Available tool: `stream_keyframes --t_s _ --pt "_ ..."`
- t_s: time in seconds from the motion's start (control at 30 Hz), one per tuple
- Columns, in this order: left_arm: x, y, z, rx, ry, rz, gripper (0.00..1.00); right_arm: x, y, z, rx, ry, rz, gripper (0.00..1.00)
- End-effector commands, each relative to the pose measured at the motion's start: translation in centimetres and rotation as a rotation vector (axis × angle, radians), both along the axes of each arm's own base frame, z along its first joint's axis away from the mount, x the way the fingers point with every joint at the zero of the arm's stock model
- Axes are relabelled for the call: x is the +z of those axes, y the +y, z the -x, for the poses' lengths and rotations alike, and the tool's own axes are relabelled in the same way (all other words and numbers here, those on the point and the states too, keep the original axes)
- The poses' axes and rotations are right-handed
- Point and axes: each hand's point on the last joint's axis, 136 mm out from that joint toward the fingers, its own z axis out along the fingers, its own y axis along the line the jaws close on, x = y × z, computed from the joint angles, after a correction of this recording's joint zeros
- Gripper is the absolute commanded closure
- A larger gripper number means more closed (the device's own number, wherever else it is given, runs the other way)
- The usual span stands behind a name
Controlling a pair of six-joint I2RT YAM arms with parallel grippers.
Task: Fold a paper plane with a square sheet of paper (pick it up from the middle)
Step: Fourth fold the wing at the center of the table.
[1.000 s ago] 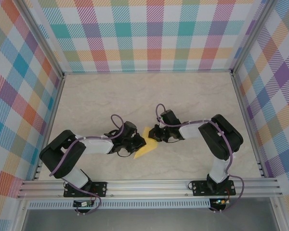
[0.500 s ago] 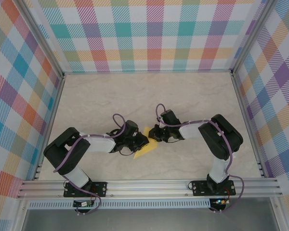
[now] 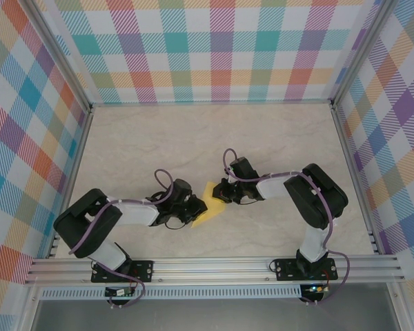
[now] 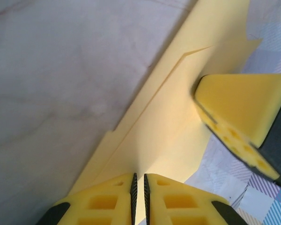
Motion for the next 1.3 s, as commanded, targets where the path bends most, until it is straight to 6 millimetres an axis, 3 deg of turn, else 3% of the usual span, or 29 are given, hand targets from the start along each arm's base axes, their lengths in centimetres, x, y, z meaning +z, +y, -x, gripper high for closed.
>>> stream_keyframes --t_s 0.0,0.4,0.77,1.03,1.27 --pt "-4.1 4.6 4.4 0.022 0.162 -0.185 0.85 -5.0 -3.1 2.1 -0.037 0.104 0.182 0.90" --pt "-3.8 6.6 8.1 -0.117 0.217 -0.240 0.84 -4.6 -3.4 1.9 -0.046 0.092 0.199 0.90" --pt "-1.7 7.1 8.4 -0.184 0.181 -0.279 0.83 -4.4 -3.7 2.0 -0.053 0.091 0.206 0.90" --pt "2.6 5.7 5.7 -0.142 0.011 -0.195 0.78 -3.8 -3.4 1.8 -0.048 0.081 0.192 0.89" --pt "5.2 1.4 1.6 -0.131 -0.106 -0.062 0.78 -3.1 -2.6 1.3 -0.044 0.072 0.157 0.89"
